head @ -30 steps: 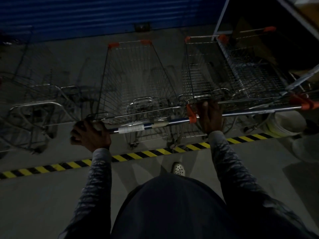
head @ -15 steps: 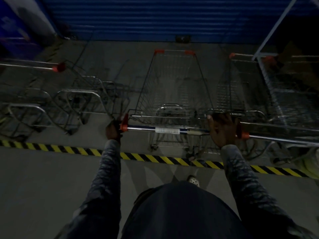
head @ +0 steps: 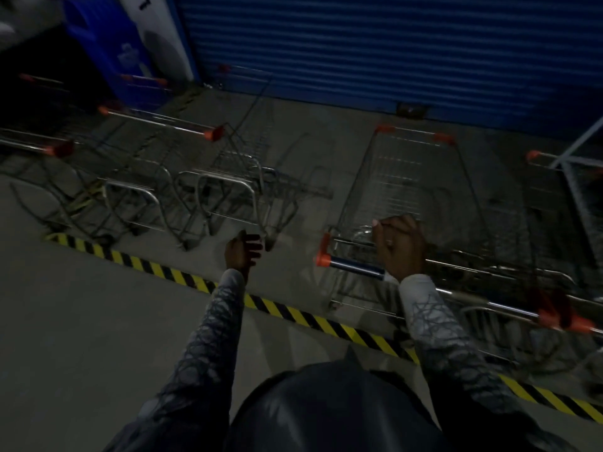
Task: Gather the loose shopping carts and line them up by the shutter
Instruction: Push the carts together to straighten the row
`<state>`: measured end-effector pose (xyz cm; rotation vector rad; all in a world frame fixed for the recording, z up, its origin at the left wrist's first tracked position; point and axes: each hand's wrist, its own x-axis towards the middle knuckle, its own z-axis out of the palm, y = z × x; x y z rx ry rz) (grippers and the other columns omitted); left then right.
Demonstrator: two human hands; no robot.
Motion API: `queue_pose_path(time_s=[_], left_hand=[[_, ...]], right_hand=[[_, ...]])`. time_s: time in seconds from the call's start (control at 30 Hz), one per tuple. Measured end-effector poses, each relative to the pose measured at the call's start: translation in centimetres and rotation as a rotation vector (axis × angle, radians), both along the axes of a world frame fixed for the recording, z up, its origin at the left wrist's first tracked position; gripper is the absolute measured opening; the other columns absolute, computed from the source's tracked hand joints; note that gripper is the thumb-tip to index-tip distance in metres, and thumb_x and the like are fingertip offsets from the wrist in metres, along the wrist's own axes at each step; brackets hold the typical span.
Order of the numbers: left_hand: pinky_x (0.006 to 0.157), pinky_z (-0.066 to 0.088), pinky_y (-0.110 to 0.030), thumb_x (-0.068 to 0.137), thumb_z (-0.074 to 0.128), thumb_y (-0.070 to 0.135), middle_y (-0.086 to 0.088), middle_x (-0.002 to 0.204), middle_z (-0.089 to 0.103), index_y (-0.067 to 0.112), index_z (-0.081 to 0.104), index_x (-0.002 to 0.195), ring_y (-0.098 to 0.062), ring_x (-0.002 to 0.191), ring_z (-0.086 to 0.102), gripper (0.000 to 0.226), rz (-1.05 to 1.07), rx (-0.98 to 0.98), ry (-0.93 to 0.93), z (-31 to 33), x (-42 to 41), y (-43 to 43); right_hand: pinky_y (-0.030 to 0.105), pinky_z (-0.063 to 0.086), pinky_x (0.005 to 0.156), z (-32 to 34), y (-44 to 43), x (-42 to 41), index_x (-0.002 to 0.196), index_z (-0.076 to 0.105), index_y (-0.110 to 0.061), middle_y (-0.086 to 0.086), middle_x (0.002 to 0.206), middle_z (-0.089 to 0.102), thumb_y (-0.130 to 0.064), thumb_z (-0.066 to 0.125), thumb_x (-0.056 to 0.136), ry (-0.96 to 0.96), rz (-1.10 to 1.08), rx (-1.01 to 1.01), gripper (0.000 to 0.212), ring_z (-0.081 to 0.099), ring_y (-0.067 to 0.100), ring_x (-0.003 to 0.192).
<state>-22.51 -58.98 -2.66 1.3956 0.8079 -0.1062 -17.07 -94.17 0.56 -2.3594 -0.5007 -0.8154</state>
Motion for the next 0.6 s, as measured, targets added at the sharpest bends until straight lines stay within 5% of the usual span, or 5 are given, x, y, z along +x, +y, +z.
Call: queue_pose_path(time_s=[0.2,0.37,0.43,0.5,0.6], left_hand=[[0.058,0.036,-0.03,0.108,0.035,0.035,-0.01,0.081,0.063,0.006,0.064,0.096,-0.023,0.062,0.052,0.043,0.17,0.109,-0.027,1.8,1.2,9.1],[0.065,0.043,-0.032,0.1,0.049,0.034,-0.007,0.081,0.069,0.012,0.069,0.091,-0.027,0.072,0.061,0.032,0.203,0.271,-0.152,2.3,4.8,13.4],[0.08,0.051,-0.04,0.09,0.053,0.042,-0.012,0.096,0.074,0.018,0.073,0.094,-0.032,0.094,0.067,0.031,0.085,0.487,-0.127,2.3,7.2,15.2],[0.094,0.049,-0.041,0.093,0.058,0.042,-0.018,0.12,0.069,0.012,0.071,0.118,-0.036,0.113,0.062,0.041,-0.122,0.764,-0.055,2.5,10.4,16.8],[0.109,0.039,-0.046,0.085,0.05,0.065,-0.016,0.141,0.057,0.015,0.056,0.14,-0.036,0.132,0.05,0.074,-0.384,0.992,-0.042,2.9,16.1,19.1]], right_hand=[[0.037,0.036,0.084,1.9,10.1,3.7,0.067,0.07,-0.021,-0.007,0.075,0.068,-0.034,0.056,0.101,0.013,0.095,-0.04,0.039,0.059,0.023,0.085],[0.039,0.037,0.088,3.3,18.1,8.7,0.076,0.075,-0.026,-0.008,0.085,0.071,-0.048,0.052,0.098,0.22,0.155,-0.156,0.039,0.061,0.023,0.097],[0.039,0.034,0.093,3.7,21.5,11.5,0.088,0.076,-0.03,-0.006,0.099,0.071,-0.051,0.053,0.097,0.372,0.101,-0.26,0.032,0.058,0.026,0.112],[0.044,0.032,0.106,4.1,25.3,14.0,0.104,0.076,-0.034,0.0,0.12,0.068,-0.052,0.054,0.097,0.582,0.039,-0.277,0.028,0.048,0.029,0.13],[0.052,0.027,0.115,3.7,31.7,18.1,0.117,0.073,-0.036,0.002,0.139,0.059,-0.049,0.055,0.097,0.776,0.041,-0.231,0.03,0.038,0.03,0.14]])
